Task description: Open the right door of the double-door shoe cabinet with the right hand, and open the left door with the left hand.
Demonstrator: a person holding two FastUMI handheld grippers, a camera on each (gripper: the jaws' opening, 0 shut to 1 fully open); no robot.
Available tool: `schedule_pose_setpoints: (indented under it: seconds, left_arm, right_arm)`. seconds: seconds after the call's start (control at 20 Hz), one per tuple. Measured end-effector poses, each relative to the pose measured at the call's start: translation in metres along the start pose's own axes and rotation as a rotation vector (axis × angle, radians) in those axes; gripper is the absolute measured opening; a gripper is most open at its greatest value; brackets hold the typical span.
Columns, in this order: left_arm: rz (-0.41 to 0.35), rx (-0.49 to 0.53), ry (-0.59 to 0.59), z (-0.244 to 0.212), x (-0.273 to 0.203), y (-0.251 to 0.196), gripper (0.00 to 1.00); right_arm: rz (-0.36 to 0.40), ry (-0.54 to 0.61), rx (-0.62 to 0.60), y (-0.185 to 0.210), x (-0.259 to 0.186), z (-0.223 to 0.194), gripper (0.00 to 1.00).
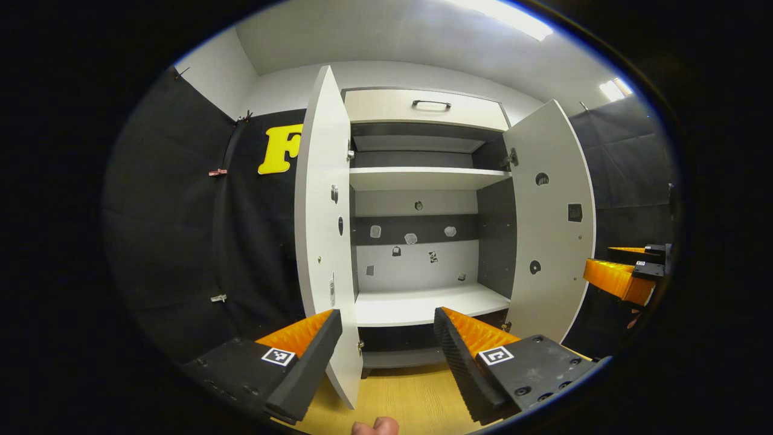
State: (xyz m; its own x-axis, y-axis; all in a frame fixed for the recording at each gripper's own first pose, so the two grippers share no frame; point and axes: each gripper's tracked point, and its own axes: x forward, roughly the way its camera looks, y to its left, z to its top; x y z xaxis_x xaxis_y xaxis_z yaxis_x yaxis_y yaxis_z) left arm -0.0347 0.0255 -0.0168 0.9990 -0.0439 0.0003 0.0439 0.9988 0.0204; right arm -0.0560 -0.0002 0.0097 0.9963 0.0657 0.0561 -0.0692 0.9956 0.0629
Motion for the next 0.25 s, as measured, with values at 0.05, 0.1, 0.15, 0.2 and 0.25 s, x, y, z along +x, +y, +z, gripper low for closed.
schedule_pose_setpoints:
  seconds: [0.05, 0.1, 0.15, 0.2, 0.25]
  left_arm:
    - [0.001, 0.001, -0.001, 0.0004, 0.0005, 0.0, 0.94]
    - [0.002, 0.002, -0.002, 0.0004, 0.0006, 0.0001, 0.94]
    - [0.001, 0.001, -0.004, 0.0007, 0.001, -0.0002, 0.94]
    - [0.002, 0.0, -0.005, 0.0008, 0.0009, -0.0001, 0.94]
    - [0.002, -0.001, -0.005, 0.0008, 0.002, -0.0006, 0.94]
  right_arm:
    - [0.0, 0.002, 0.001, -0.0005, -0.0003, -0.0003, 0.97]
    - [0.001, 0.002, 0.002, -0.0014, 0.001, -0.0007, 0.97]
    - [-0.001, 0.002, 0.001, -0.0024, 0.0008, -0.0011, 0.97]
    - [0.0, 0.001, 0.001, -0.0024, 0.0012, -0.0002, 0.97]
    - [0.0, 0.001, 0.002, -0.0027, 0.0011, 0.0002, 0.97]
